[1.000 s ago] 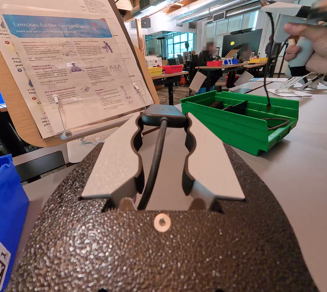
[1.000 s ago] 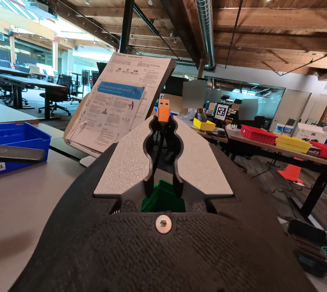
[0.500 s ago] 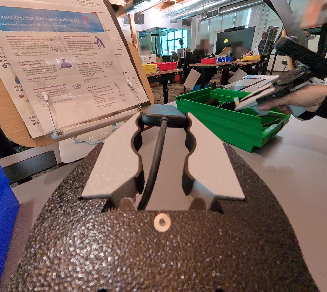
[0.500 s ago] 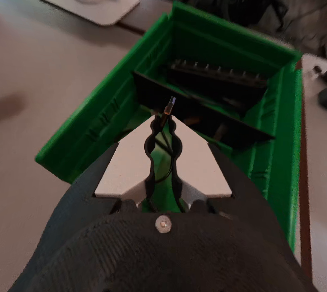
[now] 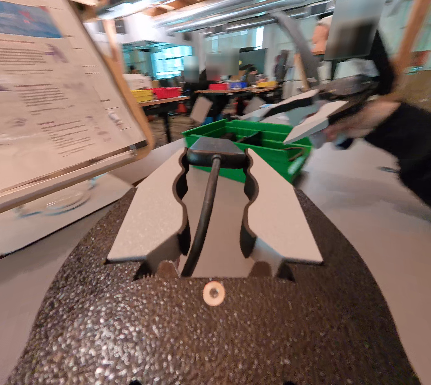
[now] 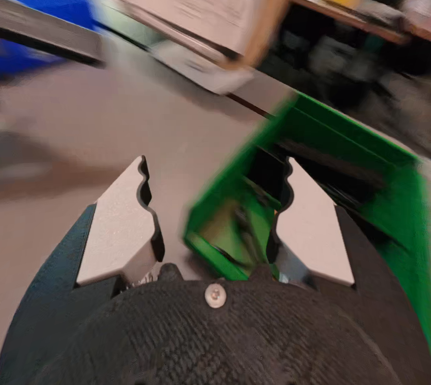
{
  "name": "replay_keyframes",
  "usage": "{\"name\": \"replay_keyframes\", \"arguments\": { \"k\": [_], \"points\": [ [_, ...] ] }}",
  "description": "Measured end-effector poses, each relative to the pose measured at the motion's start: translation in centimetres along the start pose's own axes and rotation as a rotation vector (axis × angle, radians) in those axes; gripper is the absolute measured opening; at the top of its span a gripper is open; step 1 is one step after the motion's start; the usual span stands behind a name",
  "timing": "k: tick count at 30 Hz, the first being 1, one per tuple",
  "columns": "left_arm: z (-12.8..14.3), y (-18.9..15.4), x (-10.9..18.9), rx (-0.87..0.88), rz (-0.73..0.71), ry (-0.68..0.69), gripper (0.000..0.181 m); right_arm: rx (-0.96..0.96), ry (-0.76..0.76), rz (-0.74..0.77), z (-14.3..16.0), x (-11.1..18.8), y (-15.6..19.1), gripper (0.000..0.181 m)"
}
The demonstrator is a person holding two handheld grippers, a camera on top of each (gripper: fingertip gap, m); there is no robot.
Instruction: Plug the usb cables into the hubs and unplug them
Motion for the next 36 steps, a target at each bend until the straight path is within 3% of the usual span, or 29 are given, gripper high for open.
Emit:
{"name": "replay_keyframes", "arguments": {
  "k": [2,4,7,9,10,12,20,36],
  "points": [
    [-0.5,-2.4,0.1,0.041,0.211,-0.046,0.045,0.068,-0.183,-0.329,-2.8,-0.7,7.3,0.110],
    [-0.9,-4.3,0.8,0.081,0.394,-0.081,0.045,0.076,-0.299,-0.560,-4.1,-0.9,12.2,0.107],
    [-0.5,-5.9,1.5,0.129,0.557,-0.065,0.045,-0.006,-0.406,-0.731,-5.2,-1.2,15.1,0.098],
    [-0.4,-5.9,1.6,0.155,0.573,-0.071,0.045,-0.007,-0.469,-0.848,-5.4,-0.1,16.6,0.078],
    [-0.5,-5.8,1.6,0.171,0.576,-0.085,0.045,0.009,-0.472,-0.874,-5.3,0.3,17.1,0.078],
    [-0.8,-5.6,1.7,0.206,0.584,-0.112,0.045,0.031,-0.500,-0.868,-5.2,0.5,17.6,0.080],
    [-0.5,-6.3,1.5,0.224,0.626,-0.118,0.045,-0.011,-0.562,-0.870,-5.5,0.4,18.2,0.052],
    [-0.9,-5.8,1.5,0.265,0.609,-0.170,0.046,-0.076,-0.584,-0.837,-6.6,0.5,18.2,0.052]
  ]
}}
Point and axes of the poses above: each gripper's, where its closed fingertips meet, x back along the fingers, z out of its underside, y = z × x across the jaws, the point moved 2 cm from there along x, back along the fingers, and after that the axes turned 2 degrees about z, right-handed, at the moved point
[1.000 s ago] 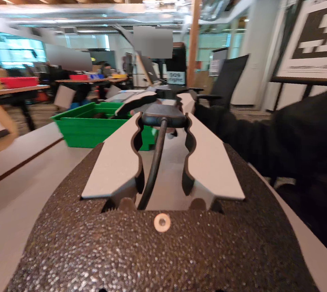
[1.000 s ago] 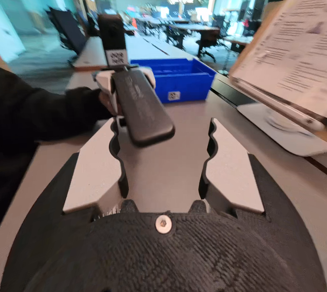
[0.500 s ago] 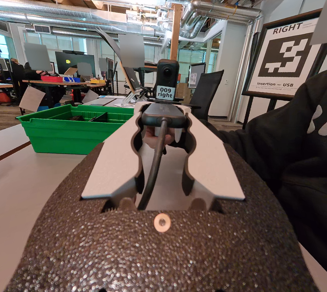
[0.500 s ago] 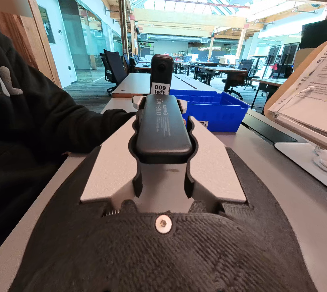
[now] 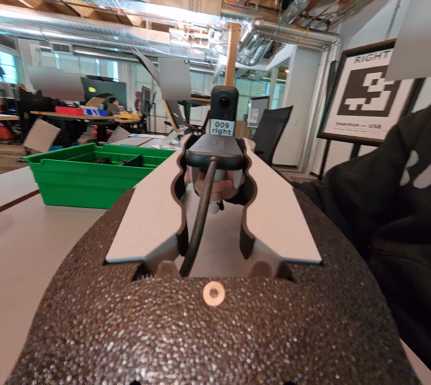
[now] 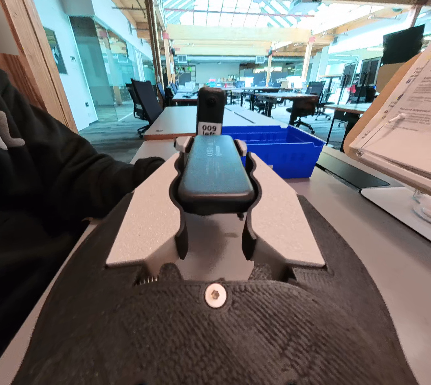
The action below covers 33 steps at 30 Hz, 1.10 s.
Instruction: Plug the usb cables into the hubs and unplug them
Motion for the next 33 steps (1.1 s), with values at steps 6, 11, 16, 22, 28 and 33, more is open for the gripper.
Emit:
{"name": "replay_keyframes", "arguments": {
  "k": [6,11,16,22,28,33],
  "points": [
    [-1.8,1.5,0.7,-0.082,-0.186,-0.046,0.113,0.053,-0.044,0.117,-1.7,1.4,-1.4,0.052],
    [-2.6,3.2,2.4,-0.106,-0.303,-0.103,0.118,0.201,0.001,0.282,-4.1,2.3,-2.7,0.052],
    [-3.2,4.8,4.2,-0.086,-0.415,-0.183,0.114,0.327,0.127,0.399,-8.9,3.6,-5.2,0.052],
    [-3.0,4.8,3.9,-0.082,-0.411,-0.173,0.100,0.407,0.405,0.765,-15.3,8.9,-12.4,0.053],
    [-2.8,4.5,3.6,-0.080,-0.392,-0.151,0.095,0.165,0.531,0.837,-13.2,13.3,-18.9,0.053],
    [-2.6,4.6,3.5,-0.067,-0.389,-0.143,0.093,-0.202,0.341,0.799,-10.3,15.5,-22.1,0.053]
  ]
}}
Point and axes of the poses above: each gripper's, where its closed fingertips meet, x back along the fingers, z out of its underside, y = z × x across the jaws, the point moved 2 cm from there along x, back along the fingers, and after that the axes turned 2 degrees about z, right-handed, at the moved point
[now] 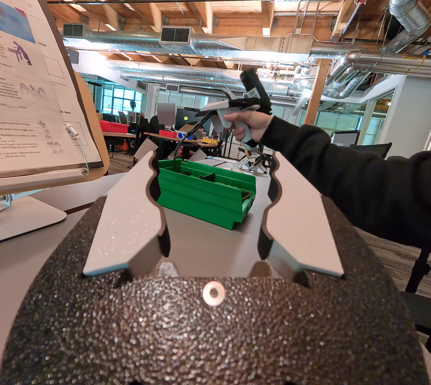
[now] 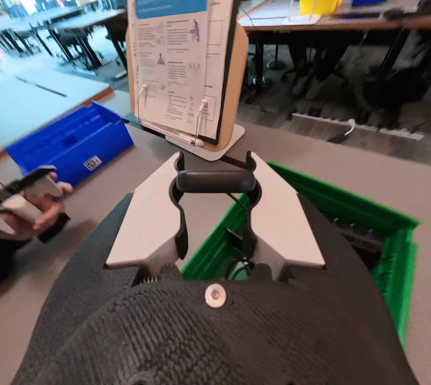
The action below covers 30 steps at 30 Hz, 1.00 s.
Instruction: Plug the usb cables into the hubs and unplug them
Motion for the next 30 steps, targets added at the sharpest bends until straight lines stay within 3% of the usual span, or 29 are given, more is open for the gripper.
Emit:
{"name": "replay_keyframes", "arguments": {
  "k": [5,9,13,15,18,21,27,30],
  "points": [
    [0.4,0.3,0.0,0.028,-0.006,0.010,0.092,-0.419,0.033,-0.014,3.0,-0.9,-4.9,0.053],
    [0.8,0.3,-0.2,0.036,-0.003,0.026,0.091,-0.482,0.232,0.160,7.5,-1.6,-9.5,0.053],
    [1.1,0.3,-0.3,0.039,-0.001,0.037,0.091,-0.295,0.389,0.350,9.8,-1.6,-12.5,0.052],
    [1.3,0.4,-0.3,0.043,-0.002,0.043,0.091,-0.111,0.505,0.421,11.0,-1.5,-13.5,0.061],
    [1.5,0.6,-0.3,0.042,-0.008,0.048,0.091,0.085,0.634,0.489,12.5,-0.8,-14.4,0.051],
    [1.8,0.5,-0.4,0.046,-0.005,0.056,0.090,0.277,0.707,0.580,12.8,0.3,-15.7,0.067],
    [2.6,0.2,-0.7,0.029,-0.001,0.091,0.090,0.412,0.537,0.689,9.8,3.3,-15.7,0.054],
    [3.3,0.3,-0.8,0.032,-0.004,0.111,0.090,0.381,0.626,0.595,11.7,5.3,-14.8,0.053]
  ]
}}
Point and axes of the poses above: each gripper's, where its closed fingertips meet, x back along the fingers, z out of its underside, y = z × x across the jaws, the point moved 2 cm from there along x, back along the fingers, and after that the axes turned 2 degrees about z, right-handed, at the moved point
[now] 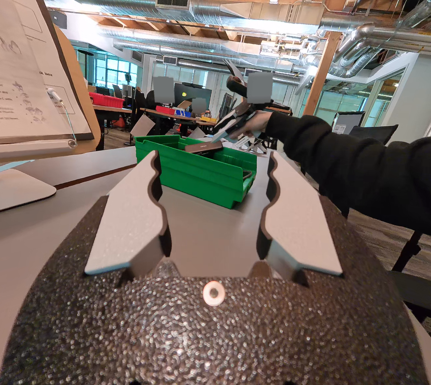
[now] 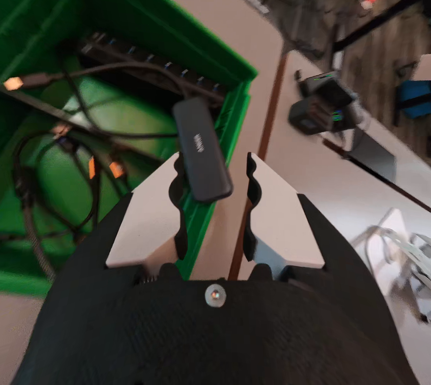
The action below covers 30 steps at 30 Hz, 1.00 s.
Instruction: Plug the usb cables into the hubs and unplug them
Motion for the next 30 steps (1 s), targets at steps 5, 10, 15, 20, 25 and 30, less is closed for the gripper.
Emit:
{"name": "replay_keyframes", "arguments": {
  "k": [5,10,15,20,25,30],
  "points": [
    [0.8,-0.2,-0.5,0.009,0.010,0.021,0.090,0.100,0.097,-0.091,3.4,-0.7,1.3,0.070],
    [1.4,-0.5,-0.7,-0.017,0.009,0.057,0.090,0.200,0.095,-0.006,3.5,-2.1,0.4,0.044],
    [1.4,-0.4,-0.7,-0.013,0.008,0.050,0.089,0.200,-0.071,0.013,0.1,-1.2,0.6,0.044],
    [1.6,-0.7,-0.9,-0.009,0.017,0.055,0.089,0.068,-0.240,-0.075,-3.6,-1.2,1.4,0.044],
    [1.4,-0.6,-0.7,-0.014,0.012,0.047,0.088,0.090,-0.163,-0.064,-2.7,-3.0,1.4,0.044],
    [1.3,-0.7,-0.8,0.001,0.024,0.041,0.086,0.257,0.069,-0.004,0.5,-4.7,1.3,0.043]
  ]
}}
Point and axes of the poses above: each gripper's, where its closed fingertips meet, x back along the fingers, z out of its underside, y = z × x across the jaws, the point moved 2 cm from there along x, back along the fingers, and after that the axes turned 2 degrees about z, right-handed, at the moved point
